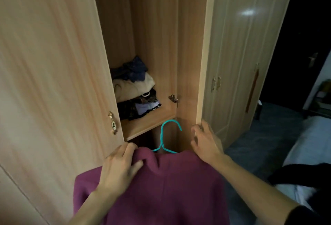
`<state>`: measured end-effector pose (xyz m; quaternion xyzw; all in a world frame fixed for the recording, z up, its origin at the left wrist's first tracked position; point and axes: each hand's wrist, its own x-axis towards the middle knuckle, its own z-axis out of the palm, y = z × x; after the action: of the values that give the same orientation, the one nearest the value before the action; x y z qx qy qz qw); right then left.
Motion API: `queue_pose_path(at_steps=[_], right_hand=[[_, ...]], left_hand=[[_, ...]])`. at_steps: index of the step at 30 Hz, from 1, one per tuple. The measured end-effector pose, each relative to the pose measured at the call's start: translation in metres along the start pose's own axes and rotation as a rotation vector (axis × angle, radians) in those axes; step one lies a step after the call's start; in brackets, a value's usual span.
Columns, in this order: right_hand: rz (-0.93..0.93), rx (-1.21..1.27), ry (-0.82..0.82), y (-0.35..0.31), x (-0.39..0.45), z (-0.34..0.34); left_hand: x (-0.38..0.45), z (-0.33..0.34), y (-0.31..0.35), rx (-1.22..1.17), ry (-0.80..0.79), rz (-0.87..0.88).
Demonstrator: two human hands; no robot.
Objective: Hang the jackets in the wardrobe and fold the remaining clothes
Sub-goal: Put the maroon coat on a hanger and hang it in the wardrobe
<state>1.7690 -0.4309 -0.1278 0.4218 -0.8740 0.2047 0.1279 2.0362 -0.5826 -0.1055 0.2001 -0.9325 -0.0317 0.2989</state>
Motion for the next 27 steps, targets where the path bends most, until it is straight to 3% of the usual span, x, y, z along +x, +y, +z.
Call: queue_pose_path(at_steps=[5,10,17,27], right_hand=[[0.091,0.064,0.042,0.036,-0.008,-0.015],[-0.010,0.017,0.124,0.071,-0.010,-0.026],[-0.027,-0.064,0.136,0.113,0.001,-0.024],[0.014,0.074,0.079,0.173,0.029,-0.027]], left_hand=[[0.030,0.019,0.029,-0.018,0.008,0.052],[0.057,0.040,0.064,0.013,0.014,0.085],[0.088,0.065,0.094,0.024,-0.021,0.028],[0.120,0.095,0.127,-0.003,0.096,0.012]])
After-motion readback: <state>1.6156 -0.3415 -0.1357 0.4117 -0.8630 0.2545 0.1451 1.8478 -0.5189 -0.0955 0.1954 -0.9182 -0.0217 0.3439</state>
